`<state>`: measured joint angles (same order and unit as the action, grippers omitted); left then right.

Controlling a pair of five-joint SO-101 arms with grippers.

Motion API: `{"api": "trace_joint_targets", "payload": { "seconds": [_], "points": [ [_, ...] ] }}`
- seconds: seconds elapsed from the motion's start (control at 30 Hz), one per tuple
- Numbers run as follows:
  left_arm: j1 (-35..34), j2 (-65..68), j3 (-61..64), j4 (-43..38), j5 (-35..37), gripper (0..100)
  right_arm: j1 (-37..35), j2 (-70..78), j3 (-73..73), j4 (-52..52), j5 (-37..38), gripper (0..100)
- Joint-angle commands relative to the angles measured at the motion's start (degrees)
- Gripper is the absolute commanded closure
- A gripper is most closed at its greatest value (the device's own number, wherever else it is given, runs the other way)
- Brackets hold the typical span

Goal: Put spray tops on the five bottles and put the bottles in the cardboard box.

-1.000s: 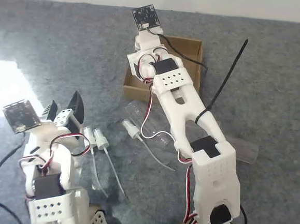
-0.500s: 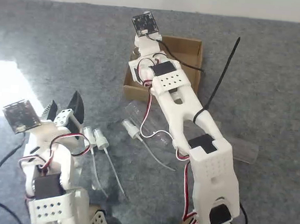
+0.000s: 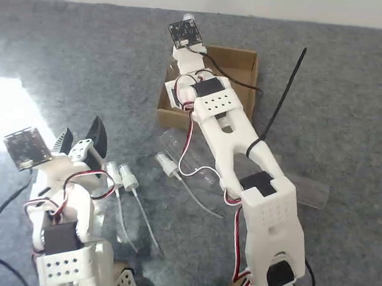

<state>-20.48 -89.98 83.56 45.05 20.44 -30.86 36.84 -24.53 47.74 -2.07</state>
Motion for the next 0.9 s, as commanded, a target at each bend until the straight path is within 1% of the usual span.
{"api": "trace_joint_targets", "payload": {
  "seconds": [0.0,0.3,0.43,0.63,0.87],
  "points": [
    [-0.26,-0.70,-0.66,-1.58,0.88,78,-1.45,-5.23,-2.20,2.07,-0.35,68.5],
    [-0.26,-0.70,-0.66,-1.58,0.88,78,-1.45,-6.46,-2.20,4.70,-0.26,68.7],
    [-0.26,-0.70,-0.66,-1.67,0.88,78,-1.45,-9.27,-2.20,8.22,-0.35,69.0],
    [-0.26,-0.70,-0.66,-1.67,0.88,78,-1.45,-12.97,-2.20,12.35,-0.18,80.1],
    [-0.26,-0.70,-0.66,-1.67,0.88,78,-1.36,-18.24,-2.20,18.95,0.00,86.1]
  ]
}}
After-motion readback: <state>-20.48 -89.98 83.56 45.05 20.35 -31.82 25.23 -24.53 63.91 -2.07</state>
